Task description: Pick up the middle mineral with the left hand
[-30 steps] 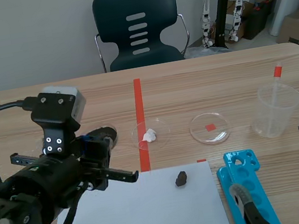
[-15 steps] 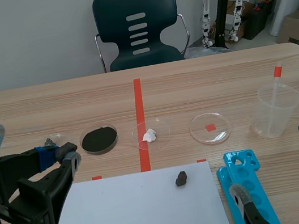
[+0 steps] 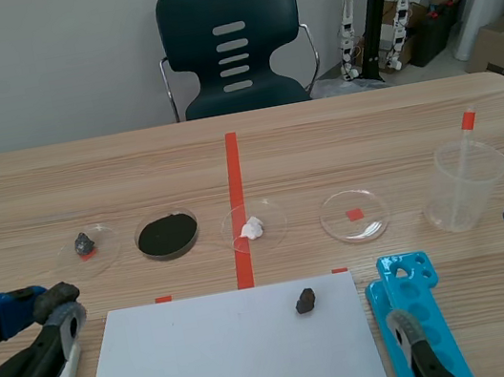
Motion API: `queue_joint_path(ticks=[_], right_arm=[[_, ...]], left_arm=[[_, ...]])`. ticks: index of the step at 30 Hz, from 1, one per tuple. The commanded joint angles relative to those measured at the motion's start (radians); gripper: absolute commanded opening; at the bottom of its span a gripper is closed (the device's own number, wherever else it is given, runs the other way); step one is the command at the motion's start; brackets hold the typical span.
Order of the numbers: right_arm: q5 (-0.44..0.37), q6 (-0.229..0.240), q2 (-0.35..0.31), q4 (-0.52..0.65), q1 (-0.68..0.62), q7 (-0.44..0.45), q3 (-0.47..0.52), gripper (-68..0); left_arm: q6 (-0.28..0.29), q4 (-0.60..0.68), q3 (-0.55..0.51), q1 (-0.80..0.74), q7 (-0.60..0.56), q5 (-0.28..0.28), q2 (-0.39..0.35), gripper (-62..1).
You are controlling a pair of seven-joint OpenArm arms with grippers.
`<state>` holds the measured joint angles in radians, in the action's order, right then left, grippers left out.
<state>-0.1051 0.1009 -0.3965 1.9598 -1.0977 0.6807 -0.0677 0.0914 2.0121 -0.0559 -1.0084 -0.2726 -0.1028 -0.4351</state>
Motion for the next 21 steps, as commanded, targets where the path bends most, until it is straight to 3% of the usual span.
queue_joint_path(ticks=[1, 21], right_arm=[[-0.011, 0.001, -0.011, 0.008, -0.002, 0.018, 0.001, -2.0], [-0.011, 0.001, -0.011, 0.008, -0.002, 0.018, 0.001, -2.0]], left_arm=[[0.010, 0.019, -0.013, -0.012, -0.034, -0.008, 0.003, -53.9], [0.010, 0.019, -0.024, -0.019, -0.045, -0.008, 0.002, -53.9]])
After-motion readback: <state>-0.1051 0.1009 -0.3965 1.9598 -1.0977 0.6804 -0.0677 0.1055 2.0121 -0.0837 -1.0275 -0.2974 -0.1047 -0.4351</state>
